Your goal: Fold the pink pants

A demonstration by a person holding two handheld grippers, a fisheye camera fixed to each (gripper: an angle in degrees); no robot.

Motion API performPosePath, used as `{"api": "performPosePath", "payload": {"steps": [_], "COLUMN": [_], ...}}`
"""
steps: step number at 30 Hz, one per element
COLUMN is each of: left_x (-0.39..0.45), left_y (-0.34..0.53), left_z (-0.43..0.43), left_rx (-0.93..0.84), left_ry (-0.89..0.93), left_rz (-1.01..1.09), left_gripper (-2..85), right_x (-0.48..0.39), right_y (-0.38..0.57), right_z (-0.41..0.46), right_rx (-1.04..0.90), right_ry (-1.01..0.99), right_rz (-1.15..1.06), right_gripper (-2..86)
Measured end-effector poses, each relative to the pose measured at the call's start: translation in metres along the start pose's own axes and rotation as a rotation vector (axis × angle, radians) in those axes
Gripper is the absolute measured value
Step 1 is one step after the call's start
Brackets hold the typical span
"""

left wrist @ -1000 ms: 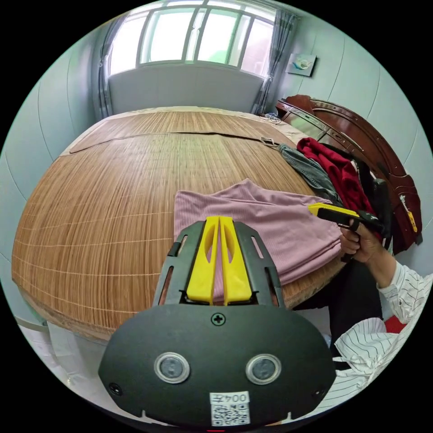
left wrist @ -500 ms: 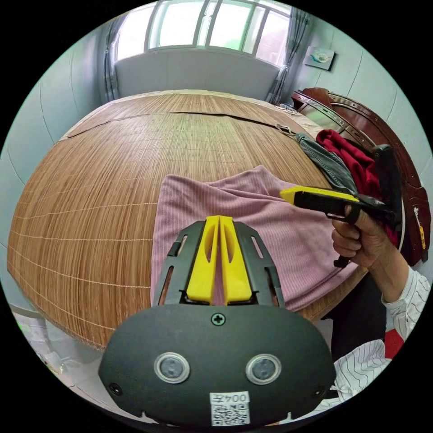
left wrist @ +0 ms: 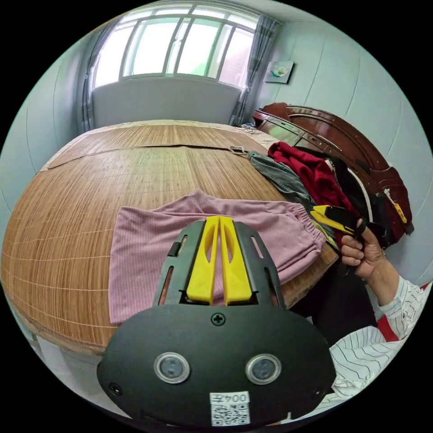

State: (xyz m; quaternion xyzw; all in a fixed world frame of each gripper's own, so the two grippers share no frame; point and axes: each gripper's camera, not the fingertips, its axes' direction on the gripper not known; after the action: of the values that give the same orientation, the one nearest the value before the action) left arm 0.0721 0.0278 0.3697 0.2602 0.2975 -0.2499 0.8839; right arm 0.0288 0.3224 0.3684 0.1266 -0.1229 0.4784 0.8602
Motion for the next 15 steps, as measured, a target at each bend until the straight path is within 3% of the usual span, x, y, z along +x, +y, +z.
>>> {"api": "performPosePath", "payload": {"steps": [6, 15], "left_x": [0.106, 0.173], "left_y": [-0.005, -0.008], "left_z": [0.056, 0.083], "left_rx": [-0.102, -0.117], "left_ry": [0.12, 0.17], "left_rz": [0.212, 0.375], "left_gripper": [4.8, 13.2], "right_x": [0.095, 0.101], "right_y": [0.052, 0.047], "right_z": [-0.041, -0.003], "right_rx": [0.025, -0.127], "right_ry": [-0.113, -0.025], "right_rz": [0.316, 0.321], "right_gripper": [15.0, 15.6]}}
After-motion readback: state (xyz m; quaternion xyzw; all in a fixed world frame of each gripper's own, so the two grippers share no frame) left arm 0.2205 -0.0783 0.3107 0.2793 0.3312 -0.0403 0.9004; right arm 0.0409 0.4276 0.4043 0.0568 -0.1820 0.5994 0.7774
